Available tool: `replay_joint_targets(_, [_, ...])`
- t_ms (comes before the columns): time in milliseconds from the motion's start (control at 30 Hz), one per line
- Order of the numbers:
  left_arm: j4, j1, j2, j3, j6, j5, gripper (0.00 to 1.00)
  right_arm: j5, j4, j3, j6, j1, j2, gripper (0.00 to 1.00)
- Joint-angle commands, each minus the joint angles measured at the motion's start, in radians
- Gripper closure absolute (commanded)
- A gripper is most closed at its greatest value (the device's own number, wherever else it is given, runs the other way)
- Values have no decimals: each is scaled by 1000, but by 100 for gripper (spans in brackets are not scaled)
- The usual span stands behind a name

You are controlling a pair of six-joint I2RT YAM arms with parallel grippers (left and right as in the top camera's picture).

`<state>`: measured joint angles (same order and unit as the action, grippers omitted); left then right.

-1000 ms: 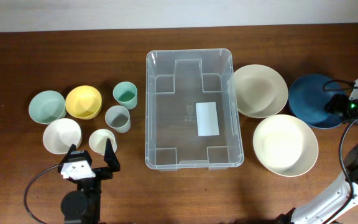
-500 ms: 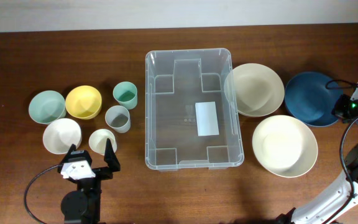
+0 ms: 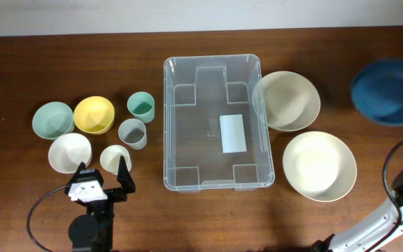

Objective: Pack container
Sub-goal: 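Lift the dark blue bowl and lower it into the clear bin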

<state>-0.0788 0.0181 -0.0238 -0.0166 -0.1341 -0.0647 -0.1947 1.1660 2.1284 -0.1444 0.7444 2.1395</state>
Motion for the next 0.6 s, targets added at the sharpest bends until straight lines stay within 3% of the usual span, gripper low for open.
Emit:
replay_joint_targets(0, [3, 0, 6, 8, 17, -11, 0, -11, 50, 164, -17, -118, -24, 96])
replay_joint_targets(133, [3, 0, 6, 8, 17, -11, 0, -11, 64, 259, -17, -304, -24, 96])
replay_joint_targets(400, [3, 0, 6, 8, 17, -11, 1, 46, 16, 259, -114, -769, -10, 96])
replay_joint_targets(567, [3, 0, 6, 8, 17, -11, 1, 129, 24, 229, -114, -944, 11, 96])
